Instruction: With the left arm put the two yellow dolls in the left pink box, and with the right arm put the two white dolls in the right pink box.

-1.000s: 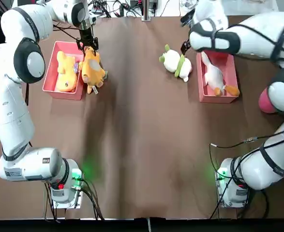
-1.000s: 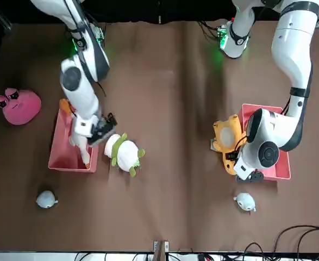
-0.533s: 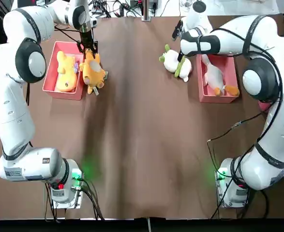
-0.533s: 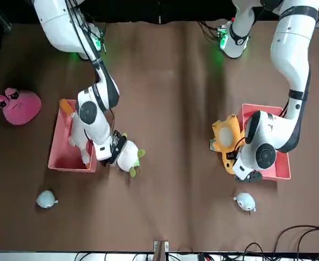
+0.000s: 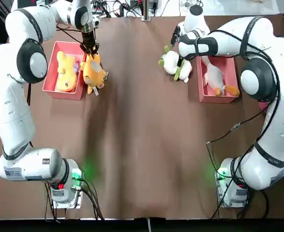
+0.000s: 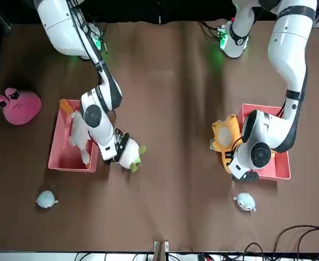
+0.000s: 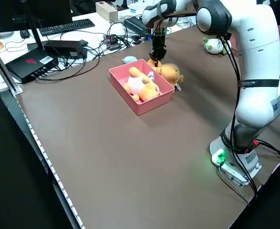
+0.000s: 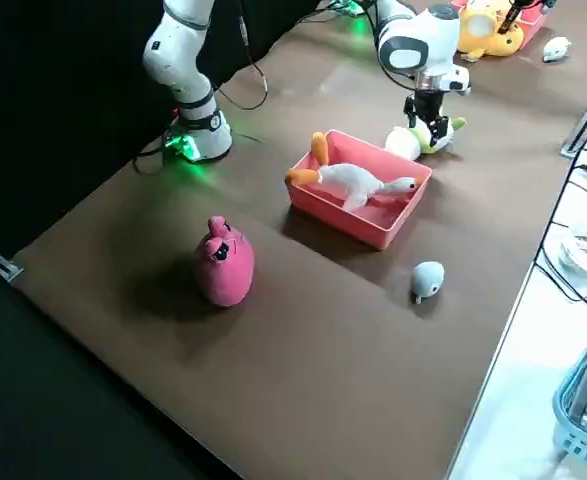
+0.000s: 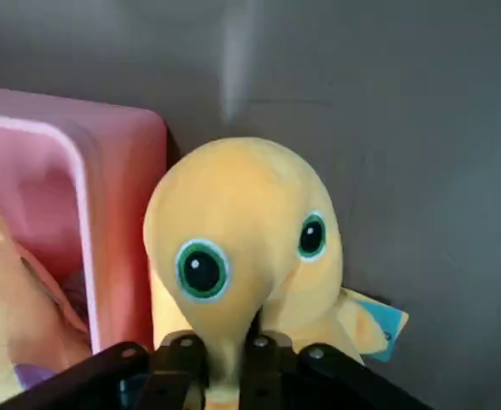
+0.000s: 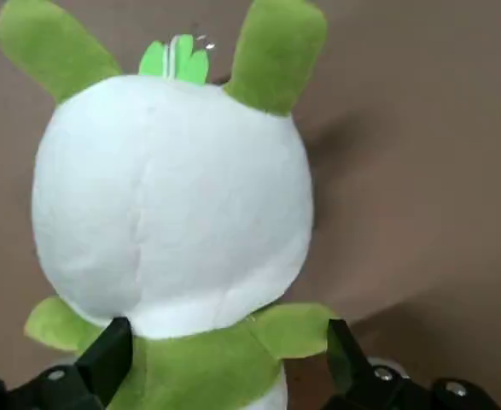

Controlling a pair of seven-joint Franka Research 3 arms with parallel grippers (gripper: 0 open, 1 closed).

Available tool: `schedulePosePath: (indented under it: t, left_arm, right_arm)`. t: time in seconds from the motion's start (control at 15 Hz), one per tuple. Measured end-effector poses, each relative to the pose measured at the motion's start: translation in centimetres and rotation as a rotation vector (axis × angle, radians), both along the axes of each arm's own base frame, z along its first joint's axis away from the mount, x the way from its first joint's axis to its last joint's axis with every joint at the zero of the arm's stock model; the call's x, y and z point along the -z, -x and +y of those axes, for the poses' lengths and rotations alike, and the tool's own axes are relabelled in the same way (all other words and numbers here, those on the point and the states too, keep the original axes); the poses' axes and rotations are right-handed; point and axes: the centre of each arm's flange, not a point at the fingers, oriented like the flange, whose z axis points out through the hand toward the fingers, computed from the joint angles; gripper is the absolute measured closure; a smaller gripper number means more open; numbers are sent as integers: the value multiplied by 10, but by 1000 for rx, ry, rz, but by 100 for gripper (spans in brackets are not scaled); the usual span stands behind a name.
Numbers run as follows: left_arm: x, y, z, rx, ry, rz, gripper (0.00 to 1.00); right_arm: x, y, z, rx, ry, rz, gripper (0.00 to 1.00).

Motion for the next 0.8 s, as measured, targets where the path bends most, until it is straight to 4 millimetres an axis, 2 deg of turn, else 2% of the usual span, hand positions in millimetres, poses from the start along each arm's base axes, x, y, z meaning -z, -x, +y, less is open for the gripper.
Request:
schedulePosePath:
  t: [0.2,0.47,0.67,0.8]
  left_arm:
    - [-5,0,-12,16,4,-9,87]
    - [-22,3,-33,36,18,-23,87]
    - [-56,17,-53,34,0,9,87]
    - [-86,26,-52,32,-29,30,87]
  right_arm:
    - [-1,4,5,-29,4,20,0]
    - [-2,2,-3,-37,1,49,0]
    - [-6,0,-4,-24,-26,67,0]
    - [-9,3,-2,-22,-33,84,0]
